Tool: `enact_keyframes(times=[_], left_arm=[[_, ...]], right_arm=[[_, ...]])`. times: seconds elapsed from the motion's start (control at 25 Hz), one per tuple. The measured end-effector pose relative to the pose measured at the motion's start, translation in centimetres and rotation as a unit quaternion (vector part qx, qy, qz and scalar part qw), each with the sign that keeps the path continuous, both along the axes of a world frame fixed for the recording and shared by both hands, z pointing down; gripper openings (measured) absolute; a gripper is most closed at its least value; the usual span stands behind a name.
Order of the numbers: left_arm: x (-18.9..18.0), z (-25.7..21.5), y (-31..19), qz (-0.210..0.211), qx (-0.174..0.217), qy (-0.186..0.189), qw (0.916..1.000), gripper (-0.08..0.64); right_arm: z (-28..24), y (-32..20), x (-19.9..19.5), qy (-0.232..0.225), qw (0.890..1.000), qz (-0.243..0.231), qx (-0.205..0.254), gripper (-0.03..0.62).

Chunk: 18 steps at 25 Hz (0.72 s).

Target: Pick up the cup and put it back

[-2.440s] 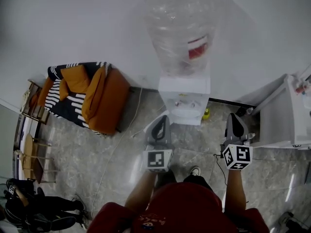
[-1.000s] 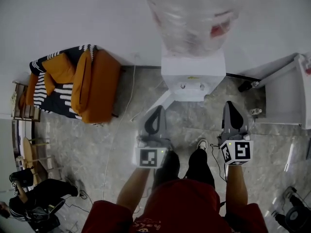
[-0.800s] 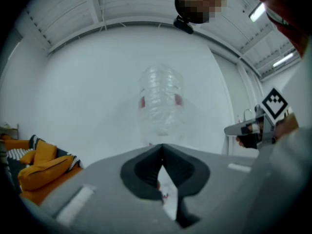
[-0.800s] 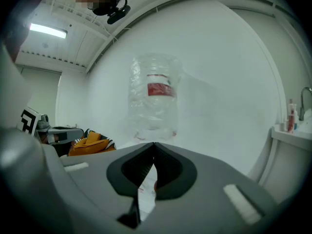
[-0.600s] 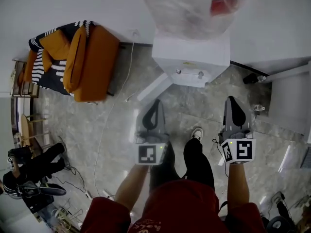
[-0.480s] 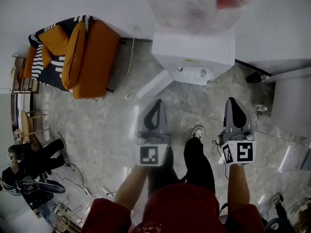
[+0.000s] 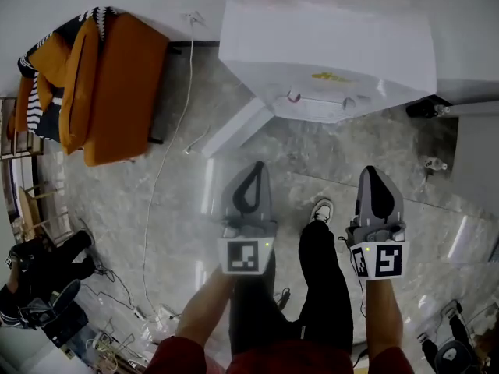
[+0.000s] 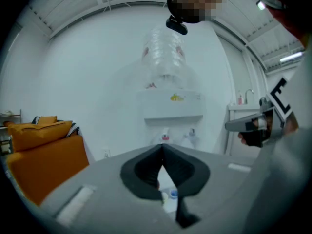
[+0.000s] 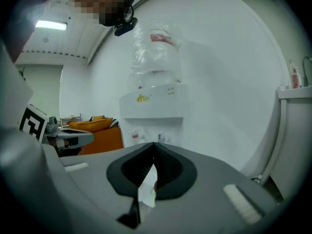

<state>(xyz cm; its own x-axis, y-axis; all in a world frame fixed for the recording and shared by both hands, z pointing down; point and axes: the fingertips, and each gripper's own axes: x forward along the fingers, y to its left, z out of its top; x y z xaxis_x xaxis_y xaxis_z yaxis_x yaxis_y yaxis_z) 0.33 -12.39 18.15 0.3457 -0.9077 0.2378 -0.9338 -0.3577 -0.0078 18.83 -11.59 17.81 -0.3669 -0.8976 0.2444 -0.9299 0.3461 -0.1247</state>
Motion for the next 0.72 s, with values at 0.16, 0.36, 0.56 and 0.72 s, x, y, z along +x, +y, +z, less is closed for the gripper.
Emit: enact_keyframes(times=[0.16, 0.36, 0.56, 0.72], left_arm=[[-1.4, 8.1, 0.2, 0.02, 0.001, 0.001, 0.9998, 0.002], [-2.4, 17.5, 1.1, 0.07, 0.018, -0.024, 0.9971, 0.002], [-1.8, 26.3, 0.3, 0.112, 0.041, -0.014, 0.9928, 0.002], [-1.9, 32.8, -1.0, 0.122, 0.046, 0.003, 0.9915, 0.002]], right_arm=[[7.2, 0.1, -1.9, 0.019, 1.0, 0.002, 0.017, -0.002], [16.7, 0.1, -4.2, 0.021, 0.999, -0.005, 0.026, -0.002], [25.7, -1.0, -6.4, 0.042, 0.998, -0.037, 0.041, 0.0], [32.5, -2.1, -7.6, 0.053, 0.996, -0.057, 0.05, -0.002]])
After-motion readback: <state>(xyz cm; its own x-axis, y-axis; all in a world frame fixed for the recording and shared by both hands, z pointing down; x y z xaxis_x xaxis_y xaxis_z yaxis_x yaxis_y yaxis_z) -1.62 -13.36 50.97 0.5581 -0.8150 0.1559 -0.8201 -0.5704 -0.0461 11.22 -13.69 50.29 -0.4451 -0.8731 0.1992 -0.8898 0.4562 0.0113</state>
